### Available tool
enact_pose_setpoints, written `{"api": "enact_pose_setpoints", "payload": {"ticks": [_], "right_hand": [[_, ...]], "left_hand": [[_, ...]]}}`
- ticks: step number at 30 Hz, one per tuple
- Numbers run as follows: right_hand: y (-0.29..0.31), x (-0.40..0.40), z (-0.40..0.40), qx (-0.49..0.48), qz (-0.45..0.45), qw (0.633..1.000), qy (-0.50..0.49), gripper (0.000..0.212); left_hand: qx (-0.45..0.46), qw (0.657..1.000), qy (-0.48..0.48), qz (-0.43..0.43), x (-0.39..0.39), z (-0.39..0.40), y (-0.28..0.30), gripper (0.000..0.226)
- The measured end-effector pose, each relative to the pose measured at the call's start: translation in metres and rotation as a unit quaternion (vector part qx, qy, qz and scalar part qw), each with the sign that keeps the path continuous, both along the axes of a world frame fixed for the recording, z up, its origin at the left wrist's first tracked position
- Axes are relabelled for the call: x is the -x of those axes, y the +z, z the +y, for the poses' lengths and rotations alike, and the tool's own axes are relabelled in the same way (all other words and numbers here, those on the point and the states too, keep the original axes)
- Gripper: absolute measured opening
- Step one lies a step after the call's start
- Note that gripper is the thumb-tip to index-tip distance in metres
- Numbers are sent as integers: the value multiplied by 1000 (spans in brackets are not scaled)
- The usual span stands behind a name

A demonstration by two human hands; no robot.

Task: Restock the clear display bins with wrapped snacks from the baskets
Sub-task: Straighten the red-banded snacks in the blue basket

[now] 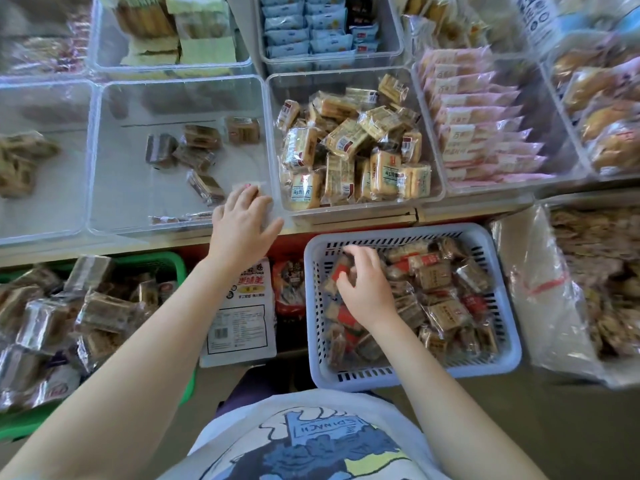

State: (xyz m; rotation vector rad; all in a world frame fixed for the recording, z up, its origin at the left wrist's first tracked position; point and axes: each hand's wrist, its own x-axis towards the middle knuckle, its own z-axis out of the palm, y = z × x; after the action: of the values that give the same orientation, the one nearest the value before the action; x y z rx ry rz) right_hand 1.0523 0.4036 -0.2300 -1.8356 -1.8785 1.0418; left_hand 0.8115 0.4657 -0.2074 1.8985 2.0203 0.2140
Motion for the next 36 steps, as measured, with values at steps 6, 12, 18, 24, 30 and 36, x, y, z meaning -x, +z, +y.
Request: {"api": "enact_pose_setpoints", "payload": {"ticks": [6, 12, 18, 24, 30, 36], "right_hand": [[-54, -61, -9, 123, -213, 969, 10, 37], [-77, -90, -2, 180, -322, 929, -2, 60], [-92, -81, 18, 187, -359, 914, 23, 54], [-65, -78, 18, 119, -288, 950, 29, 56], [7, -53, 5, -87, -60, 994, 10, 40], [50, -2, 20, -145, 88, 984, 50, 45]], "left_hand": [[-166, 982, -44, -82, -51, -38, 4, 35], [237, 953, -137, -130, -96, -60, -14, 29], [268, 949, -101, -132, -98, -66, -26, 26], [256, 954, -90, -125, -97, -59, -25, 30], [197, 944, 8, -266, -98, -56, -10, 66], [21, 922, 78, -377, -68, -49, 26, 51]]}}
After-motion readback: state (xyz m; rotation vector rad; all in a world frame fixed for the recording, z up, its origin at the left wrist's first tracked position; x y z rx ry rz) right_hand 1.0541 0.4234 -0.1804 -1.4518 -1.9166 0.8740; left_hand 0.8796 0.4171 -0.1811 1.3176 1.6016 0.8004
